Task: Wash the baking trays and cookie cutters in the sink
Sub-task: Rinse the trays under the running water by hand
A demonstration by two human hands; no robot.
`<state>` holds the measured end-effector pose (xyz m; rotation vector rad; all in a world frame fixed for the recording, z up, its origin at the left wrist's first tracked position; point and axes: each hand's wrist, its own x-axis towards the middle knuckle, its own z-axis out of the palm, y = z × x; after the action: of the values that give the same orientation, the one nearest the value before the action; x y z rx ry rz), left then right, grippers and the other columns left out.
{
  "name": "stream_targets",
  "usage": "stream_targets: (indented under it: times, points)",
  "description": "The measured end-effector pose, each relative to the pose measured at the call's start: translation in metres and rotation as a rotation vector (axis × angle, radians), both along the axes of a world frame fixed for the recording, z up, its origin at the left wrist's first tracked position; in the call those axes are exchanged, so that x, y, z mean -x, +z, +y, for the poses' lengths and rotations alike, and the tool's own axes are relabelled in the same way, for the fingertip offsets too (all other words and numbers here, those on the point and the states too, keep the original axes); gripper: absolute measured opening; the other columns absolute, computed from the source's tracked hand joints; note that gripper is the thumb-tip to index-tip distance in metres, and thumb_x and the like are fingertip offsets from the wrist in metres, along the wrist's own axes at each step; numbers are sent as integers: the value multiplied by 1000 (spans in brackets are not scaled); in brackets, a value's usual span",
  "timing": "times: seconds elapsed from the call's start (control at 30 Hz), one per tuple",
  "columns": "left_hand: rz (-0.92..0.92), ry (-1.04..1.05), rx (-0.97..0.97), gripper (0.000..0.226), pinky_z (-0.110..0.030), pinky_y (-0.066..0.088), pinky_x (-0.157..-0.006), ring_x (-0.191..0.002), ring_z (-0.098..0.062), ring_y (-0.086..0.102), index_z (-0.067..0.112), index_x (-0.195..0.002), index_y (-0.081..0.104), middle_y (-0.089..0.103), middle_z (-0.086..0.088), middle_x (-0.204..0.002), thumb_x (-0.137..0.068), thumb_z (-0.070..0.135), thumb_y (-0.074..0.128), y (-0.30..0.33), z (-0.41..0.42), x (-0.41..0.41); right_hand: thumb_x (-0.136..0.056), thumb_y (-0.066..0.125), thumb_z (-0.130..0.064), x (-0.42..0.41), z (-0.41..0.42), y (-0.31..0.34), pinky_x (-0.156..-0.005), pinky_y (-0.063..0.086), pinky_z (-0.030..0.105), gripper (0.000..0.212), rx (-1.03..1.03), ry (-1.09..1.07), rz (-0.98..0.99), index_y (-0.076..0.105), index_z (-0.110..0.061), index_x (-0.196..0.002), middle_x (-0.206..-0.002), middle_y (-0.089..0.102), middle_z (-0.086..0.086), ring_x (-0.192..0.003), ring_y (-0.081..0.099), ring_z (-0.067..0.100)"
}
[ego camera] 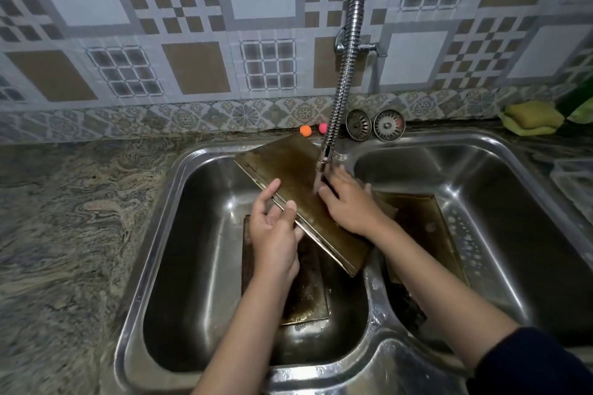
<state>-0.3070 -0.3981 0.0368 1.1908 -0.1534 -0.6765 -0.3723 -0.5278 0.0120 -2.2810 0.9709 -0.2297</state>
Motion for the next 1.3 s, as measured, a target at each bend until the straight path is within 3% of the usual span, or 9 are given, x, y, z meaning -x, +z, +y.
stream_targets:
  times: [0.2,0.37,0.47,0.67,0.77,0.93,1.13,1.23,1.3]
  points:
    - [40,1,-19,42,-33,47,-67,-78,-11,54,32,-111,62,62,0,-90,-92,-3,51,-4,-7,-11,-102,34,-36,14,24,3,-115,-4,49,50,53,230,-99,21,-31,-150,-159,9,-11,-147,3,8]
    - [87,-26,33,41,-37,46,-70,-72,-12,52,28,-109,60,57,-1,-81,-91,-7,49,-9,-3,-2,-100,28,-47,11,-6,0,-113,0,62,58,29,-53,84,17,-24,-152,-161,2,-4,-148,0,15]
    - [76,-52,26,40,-25,41,-60,-56,-1,46,27,-113,58,51,4,-69,-92,-5,48,-8,-6,7,-101,31,-40,-1,13,11,-114,-4,59,51,85,101,-7,23,-27,-150,-160,9,-6,-148,1,12]
    - [109,-23,48,42,-41,44,-82,-85,-18,53,32,-105,60,60,-2,-86,-91,-6,48,-13,-1,-12,-101,27,-45,18,-5,1,-113,-3,60,54,134,79,80,18,-27,-151,-160,3,-5,-148,-1,15]
    - [106,-92,37,42,-35,44,-74,-75,-14,51,31,-105,60,57,-2,-78,-91,-7,48,-17,-4,5,-100,30,-43,8,-8,4,-112,-5,63,56,104,-25,101,19,-22,-151,-161,2,-4,-148,-3,15]
    - [143,-61,55,41,-31,49,-74,-88,-19,57,27,-110,60,62,-10,-92,-92,-8,46,-18,-1,-7,-98,25,-42,9,31,5,-115,-3,47,54,175,317,-25,18,-31,-151,-160,5,-10,-147,2,9]
    - [98,-141,18,42,-31,52,-65,-74,-21,54,23,-113,61,59,-16,-90,-90,-9,47,-26,13,-7,-100,27,-43,-2,-12,4,-111,-5,63,54,172,44,142,21,-25,-151,-161,7,-2,-148,0,18]
    - [142,-131,19,42,-23,53,-55,-64,-14,59,17,-119,59,63,-16,-90,-91,-10,44,-26,12,-5,-101,28,-39,-13,20,18,-114,-7,54,54,283,268,114,15,-25,-152,-160,5,-2,-148,5,17]
    - [147,-83,3,42,-27,55,-67,-77,-17,61,17,-120,58,64,-20,-104,-92,-9,41,-26,18,-18,-101,28,-40,2,39,16,-116,-6,47,55,334,379,92,14,-27,-152,-160,1,-9,-146,0,9]
